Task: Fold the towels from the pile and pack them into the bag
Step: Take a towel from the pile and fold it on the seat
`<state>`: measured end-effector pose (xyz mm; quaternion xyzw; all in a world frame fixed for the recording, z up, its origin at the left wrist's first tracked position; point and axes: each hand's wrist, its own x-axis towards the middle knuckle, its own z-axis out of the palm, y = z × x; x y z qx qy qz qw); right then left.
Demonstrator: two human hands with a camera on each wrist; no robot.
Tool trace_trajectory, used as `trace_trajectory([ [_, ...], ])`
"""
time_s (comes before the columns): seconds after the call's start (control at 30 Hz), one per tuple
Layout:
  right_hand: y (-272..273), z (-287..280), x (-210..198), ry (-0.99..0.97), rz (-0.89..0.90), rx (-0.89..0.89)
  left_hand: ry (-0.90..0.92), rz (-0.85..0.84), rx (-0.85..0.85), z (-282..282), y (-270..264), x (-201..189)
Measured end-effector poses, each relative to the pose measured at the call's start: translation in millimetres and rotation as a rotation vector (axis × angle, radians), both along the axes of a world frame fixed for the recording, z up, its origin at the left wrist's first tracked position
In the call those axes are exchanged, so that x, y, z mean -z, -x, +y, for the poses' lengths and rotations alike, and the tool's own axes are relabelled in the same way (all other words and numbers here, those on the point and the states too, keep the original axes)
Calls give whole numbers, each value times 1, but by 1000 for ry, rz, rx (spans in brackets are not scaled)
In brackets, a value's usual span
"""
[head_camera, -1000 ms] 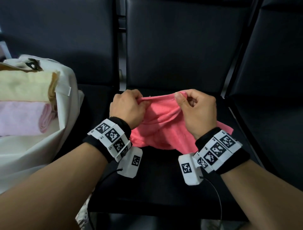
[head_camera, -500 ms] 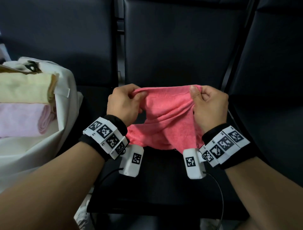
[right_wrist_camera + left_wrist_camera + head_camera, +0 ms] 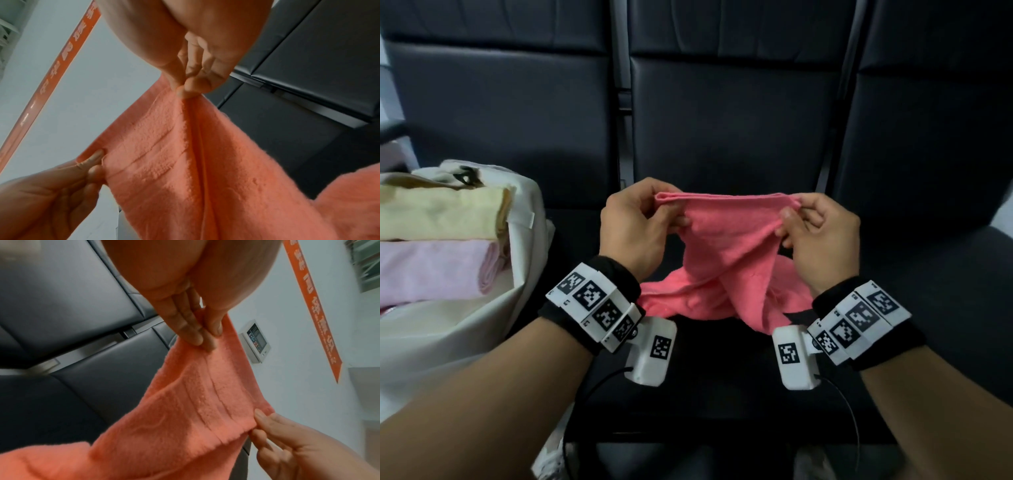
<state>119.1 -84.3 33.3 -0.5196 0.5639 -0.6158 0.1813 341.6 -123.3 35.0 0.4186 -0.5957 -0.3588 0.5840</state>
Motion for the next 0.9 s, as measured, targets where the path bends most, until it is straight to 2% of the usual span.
trace_trajectory([
  [0.1,4,19,-17,20,50,19,27,-47,-17,20,-1,-12],
  [0.27,0,48,-59,81,48,48,81,27,9,48,0,-49],
  [0.7,-13,140,-225,384,24,38,406,169,58,148,0,-211],
  [0.9,-15,185,-299,505,71,78,539,224,73,197,-1,-285],
])
